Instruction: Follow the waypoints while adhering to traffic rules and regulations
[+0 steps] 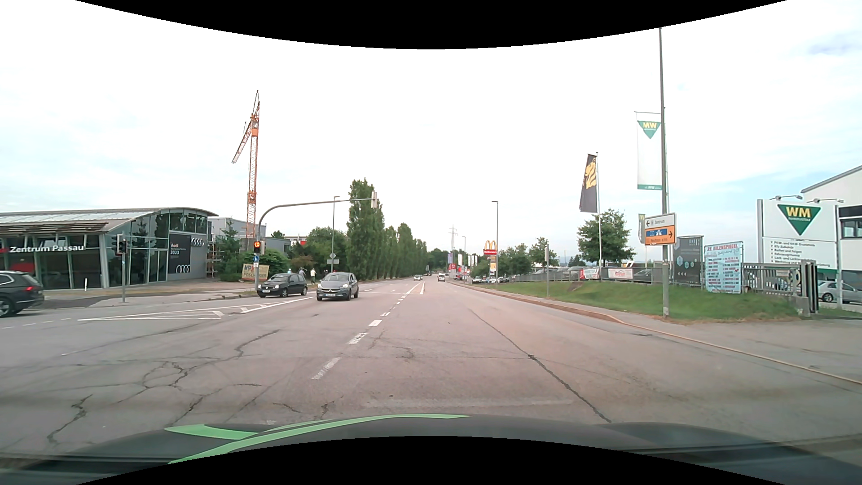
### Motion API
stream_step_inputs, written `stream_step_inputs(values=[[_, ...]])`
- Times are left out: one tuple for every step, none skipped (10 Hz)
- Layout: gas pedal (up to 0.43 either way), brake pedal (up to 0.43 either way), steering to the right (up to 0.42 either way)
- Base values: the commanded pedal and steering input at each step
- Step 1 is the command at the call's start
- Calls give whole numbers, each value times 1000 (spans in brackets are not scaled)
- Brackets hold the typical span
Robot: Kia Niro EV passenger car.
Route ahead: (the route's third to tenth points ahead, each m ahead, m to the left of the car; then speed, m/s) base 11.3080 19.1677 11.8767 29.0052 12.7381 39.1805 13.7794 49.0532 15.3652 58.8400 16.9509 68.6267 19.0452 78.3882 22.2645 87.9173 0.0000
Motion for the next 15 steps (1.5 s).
stream_step_inputs(values=[[0,256,-9],[0,256,-9],[0,256,-9],[0,256,-9],[0,256,-9],[0,256,-9],[0,256,-9],[0,256,-9],[0,256,-9],[0,256,-9],[0,256,-9],[0,256,-9],[0,256,-9],[0,256,-9],[0,256,-9]])
